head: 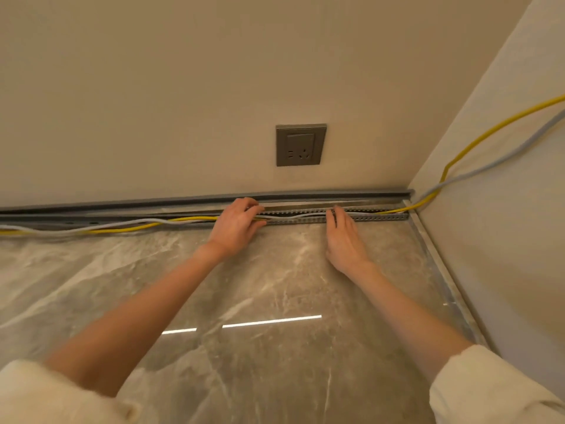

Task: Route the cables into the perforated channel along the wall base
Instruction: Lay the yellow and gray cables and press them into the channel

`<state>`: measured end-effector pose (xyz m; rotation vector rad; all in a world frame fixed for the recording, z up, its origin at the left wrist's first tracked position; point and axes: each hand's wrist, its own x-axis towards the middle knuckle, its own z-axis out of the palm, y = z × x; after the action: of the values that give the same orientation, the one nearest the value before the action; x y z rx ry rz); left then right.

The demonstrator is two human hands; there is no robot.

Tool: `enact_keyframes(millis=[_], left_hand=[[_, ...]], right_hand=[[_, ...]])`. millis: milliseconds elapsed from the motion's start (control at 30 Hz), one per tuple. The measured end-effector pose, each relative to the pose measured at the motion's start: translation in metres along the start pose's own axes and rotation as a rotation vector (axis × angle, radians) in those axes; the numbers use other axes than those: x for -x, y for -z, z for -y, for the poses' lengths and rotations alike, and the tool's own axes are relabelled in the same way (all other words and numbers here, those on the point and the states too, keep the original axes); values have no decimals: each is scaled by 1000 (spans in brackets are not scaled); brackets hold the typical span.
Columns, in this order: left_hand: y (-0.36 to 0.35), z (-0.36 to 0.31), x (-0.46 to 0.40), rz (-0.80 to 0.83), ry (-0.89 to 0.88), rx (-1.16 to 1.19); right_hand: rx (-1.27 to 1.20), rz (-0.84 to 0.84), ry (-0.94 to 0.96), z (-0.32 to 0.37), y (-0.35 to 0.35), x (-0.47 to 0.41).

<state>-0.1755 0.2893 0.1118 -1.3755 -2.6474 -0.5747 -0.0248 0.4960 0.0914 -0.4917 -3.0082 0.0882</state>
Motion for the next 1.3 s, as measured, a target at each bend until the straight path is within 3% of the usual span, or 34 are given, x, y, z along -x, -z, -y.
enact_keyframes(millis=[233, 600, 1300], left_hand=[[45, 65, 48, 63, 101, -59], [86, 154, 96, 121, 110, -120], [106, 224, 104, 148, 58, 1]], right_hand=[[-21, 22, 101, 85, 2, -12], [-80, 9, 183, 192, -11, -19], [-11, -40, 140, 267, -17, -56]])
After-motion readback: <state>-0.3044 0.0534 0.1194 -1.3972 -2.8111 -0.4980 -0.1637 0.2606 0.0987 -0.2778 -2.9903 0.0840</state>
